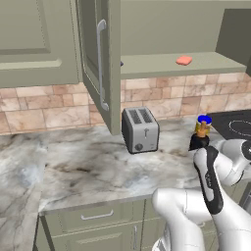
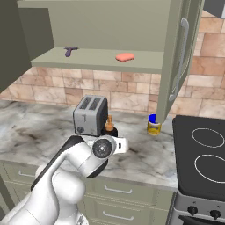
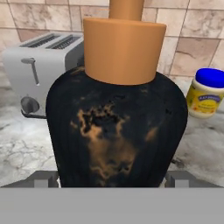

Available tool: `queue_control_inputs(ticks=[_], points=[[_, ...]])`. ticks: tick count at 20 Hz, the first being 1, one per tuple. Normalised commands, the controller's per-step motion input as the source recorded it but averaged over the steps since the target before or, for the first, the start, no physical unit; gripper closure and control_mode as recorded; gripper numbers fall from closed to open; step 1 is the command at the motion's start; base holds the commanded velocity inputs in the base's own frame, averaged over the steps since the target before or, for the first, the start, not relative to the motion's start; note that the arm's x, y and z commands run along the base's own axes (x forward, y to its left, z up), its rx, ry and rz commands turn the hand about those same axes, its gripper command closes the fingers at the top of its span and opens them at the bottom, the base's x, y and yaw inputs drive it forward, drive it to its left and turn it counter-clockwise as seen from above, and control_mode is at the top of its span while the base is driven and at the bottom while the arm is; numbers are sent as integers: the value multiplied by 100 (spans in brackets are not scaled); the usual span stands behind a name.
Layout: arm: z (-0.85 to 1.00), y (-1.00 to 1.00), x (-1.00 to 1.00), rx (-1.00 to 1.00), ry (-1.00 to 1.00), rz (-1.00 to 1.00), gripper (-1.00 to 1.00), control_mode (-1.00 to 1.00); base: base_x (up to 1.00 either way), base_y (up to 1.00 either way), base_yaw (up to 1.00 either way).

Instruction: Pick the bar soap and soap dispenser from the cabinet and place them on the counter.

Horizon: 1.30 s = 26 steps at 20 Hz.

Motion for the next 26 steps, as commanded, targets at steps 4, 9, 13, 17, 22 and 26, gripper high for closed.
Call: queue_control_inputs(ticks=[4,9,13,17,22,26], points=[[-45,0,19,-1,0,0,100,-100,0,0,0],[-49,0,19,-3,-5,0,100,-100,0,0,0],[-47,0,22,-4,-7,0,100,-100,0,0,0],[-48,0,25,-4,-6,0,100,-100,0,0,0],[-31,0,21,-4,-2,0,100,-100,0,0,0],[-9,0,17,-4,-1,0,100,-100,0,0,0]])
